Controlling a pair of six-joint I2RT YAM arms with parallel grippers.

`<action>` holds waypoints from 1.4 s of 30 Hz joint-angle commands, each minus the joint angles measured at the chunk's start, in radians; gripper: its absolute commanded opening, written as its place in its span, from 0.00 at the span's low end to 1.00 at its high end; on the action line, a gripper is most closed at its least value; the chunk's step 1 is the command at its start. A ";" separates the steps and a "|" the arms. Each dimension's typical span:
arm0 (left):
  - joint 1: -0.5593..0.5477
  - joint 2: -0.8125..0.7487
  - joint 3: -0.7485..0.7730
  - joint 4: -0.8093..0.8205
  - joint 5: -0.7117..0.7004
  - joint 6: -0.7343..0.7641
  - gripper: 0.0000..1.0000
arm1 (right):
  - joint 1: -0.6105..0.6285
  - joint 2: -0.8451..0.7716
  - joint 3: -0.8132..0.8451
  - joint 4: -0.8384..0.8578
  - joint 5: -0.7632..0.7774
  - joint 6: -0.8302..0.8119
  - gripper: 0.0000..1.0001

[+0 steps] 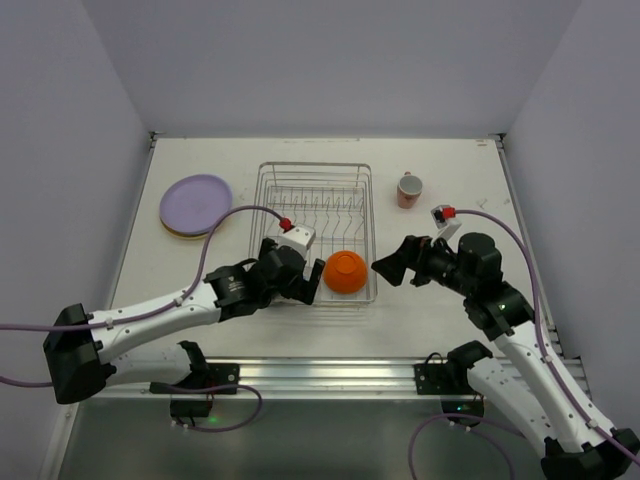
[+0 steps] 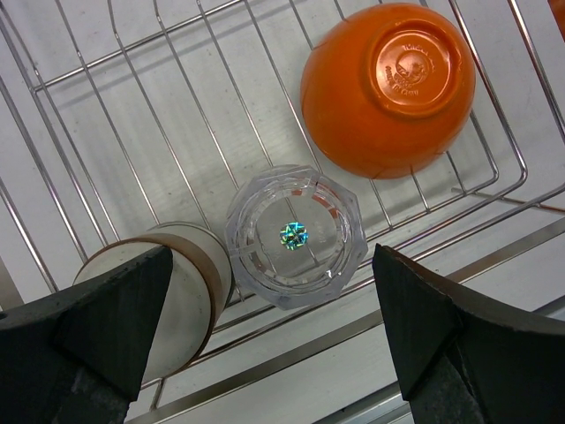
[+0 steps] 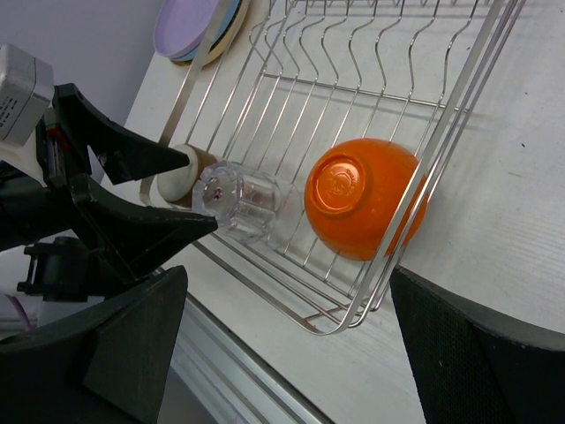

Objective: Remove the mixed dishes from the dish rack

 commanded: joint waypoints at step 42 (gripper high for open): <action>-0.033 0.147 0.095 0.059 -0.061 -0.074 0.80 | 0.002 -0.019 -0.004 0.026 -0.042 -0.023 0.99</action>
